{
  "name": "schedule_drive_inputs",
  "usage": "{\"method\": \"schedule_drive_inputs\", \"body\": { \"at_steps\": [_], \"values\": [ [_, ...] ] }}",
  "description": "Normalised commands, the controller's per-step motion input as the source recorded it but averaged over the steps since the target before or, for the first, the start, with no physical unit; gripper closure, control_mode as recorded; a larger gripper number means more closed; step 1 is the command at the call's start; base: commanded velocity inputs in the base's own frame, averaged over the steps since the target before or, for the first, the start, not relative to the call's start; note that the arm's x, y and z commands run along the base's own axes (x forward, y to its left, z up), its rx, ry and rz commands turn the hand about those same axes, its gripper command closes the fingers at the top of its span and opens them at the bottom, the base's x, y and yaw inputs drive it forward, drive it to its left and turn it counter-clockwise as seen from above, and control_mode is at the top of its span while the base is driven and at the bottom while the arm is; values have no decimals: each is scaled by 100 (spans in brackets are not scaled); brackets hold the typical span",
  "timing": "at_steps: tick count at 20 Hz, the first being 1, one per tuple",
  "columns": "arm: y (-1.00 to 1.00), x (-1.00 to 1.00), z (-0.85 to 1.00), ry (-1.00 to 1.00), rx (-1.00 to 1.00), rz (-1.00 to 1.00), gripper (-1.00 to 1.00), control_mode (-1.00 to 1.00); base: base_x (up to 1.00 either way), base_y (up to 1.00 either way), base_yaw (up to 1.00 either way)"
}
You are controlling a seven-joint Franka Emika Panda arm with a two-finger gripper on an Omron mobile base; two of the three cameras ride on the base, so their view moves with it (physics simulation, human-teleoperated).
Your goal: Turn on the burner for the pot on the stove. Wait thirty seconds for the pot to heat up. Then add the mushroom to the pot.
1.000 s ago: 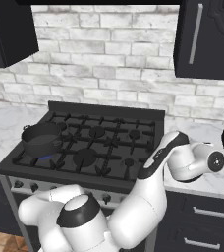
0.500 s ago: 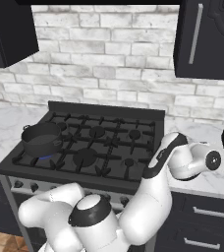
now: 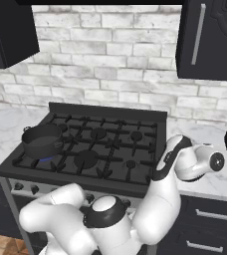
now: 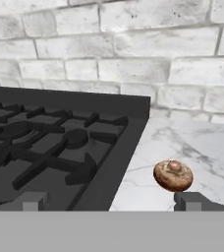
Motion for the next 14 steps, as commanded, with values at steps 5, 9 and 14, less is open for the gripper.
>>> {"method": "schedule_drive_inputs", "body": {
  "at_steps": [5,9,14],
  "values": [
    [-21,24,-20,0,0,0,-100,-100,0,0,0],
    [-6,32,-24,0,0,0,-100,-100,0,0,0],
    [0,34,-28,0,0,0,-100,-100,0,0,0]
  ]
}}
